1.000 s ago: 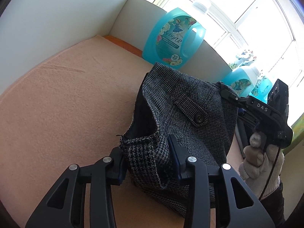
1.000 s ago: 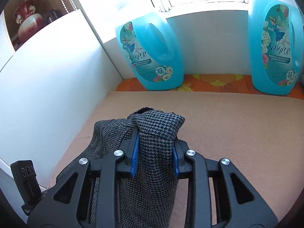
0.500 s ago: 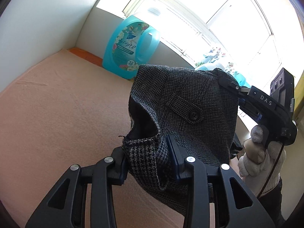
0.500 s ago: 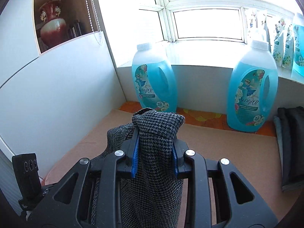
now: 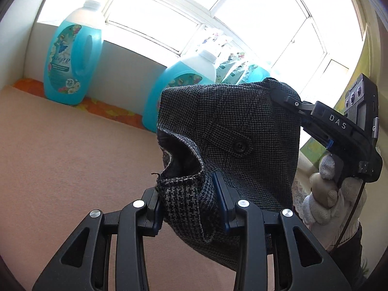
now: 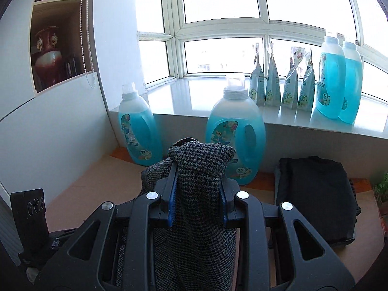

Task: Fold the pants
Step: 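Lift the folded pants with both grippers onto the dark clothes stack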

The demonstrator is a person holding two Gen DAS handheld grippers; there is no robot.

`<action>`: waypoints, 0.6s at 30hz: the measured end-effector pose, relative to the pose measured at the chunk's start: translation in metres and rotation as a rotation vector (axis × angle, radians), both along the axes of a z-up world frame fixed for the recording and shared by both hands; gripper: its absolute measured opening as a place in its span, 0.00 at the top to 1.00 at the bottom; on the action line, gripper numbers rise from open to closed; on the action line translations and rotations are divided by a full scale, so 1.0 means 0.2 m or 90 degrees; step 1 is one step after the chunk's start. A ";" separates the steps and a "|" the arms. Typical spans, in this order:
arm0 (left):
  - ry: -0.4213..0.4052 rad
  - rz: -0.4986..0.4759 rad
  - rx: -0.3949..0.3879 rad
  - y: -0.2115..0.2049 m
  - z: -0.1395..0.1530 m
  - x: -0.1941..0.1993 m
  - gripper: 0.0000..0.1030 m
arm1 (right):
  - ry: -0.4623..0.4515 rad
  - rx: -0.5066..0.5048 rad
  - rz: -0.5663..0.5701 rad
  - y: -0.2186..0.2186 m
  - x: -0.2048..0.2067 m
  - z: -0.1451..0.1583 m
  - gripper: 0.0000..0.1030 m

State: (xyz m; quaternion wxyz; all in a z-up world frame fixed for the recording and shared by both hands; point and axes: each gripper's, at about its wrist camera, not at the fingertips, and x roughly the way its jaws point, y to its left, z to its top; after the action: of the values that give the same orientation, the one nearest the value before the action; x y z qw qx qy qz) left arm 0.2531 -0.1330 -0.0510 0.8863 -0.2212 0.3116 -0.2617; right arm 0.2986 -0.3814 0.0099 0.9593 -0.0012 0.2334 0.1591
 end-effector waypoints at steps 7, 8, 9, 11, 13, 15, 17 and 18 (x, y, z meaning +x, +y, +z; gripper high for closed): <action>-0.015 -0.066 -0.012 -0.44 0.08 0.17 0.67 | -0.010 -0.003 -0.068 -0.41 0.14 0.10 0.73; -0.017 -0.073 -0.014 -0.49 0.09 0.20 0.67 | -0.012 -0.005 -0.075 -0.46 0.17 0.11 0.73; -0.022 -0.079 -0.016 -0.55 0.10 0.23 0.67 | -0.015 -0.007 -0.082 -0.51 0.20 0.13 0.73; -0.037 -0.087 -0.010 -0.65 0.13 0.28 0.67 | -0.020 -0.014 -0.095 -0.60 0.27 0.16 0.73; -0.046 -0.094 -0.008 -0.74 0.14 0.34 0.67 | -0.025 -0.025 -0.100 -0.67 0.36 0.17 0.73; -0.053 -0.098 0.002 -0.84 0.15 0.41 0.67 | -0.027 -0.045 -0.104 -0.73 0.45 0.17 0.73; -0.061 -0.100 0.016 -0.93 0.14 0.46 0.67 | -0.029 -0.062 -0.105 -0.78 0.54 0.16 0.73; -0.062 -0.100 0.020 -0.96 0.13 0.50 0.67 | -0.028 -0.066 -0.104 -0.80 0.59 0.15 0.73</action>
State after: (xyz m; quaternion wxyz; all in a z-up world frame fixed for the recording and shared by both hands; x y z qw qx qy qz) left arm 0.3532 -0.3252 -0.0250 0.8804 -0.1693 0.2889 -0.3358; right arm 0.4162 -0.5421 0.0396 0.9727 -0.0352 0.2191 0.0679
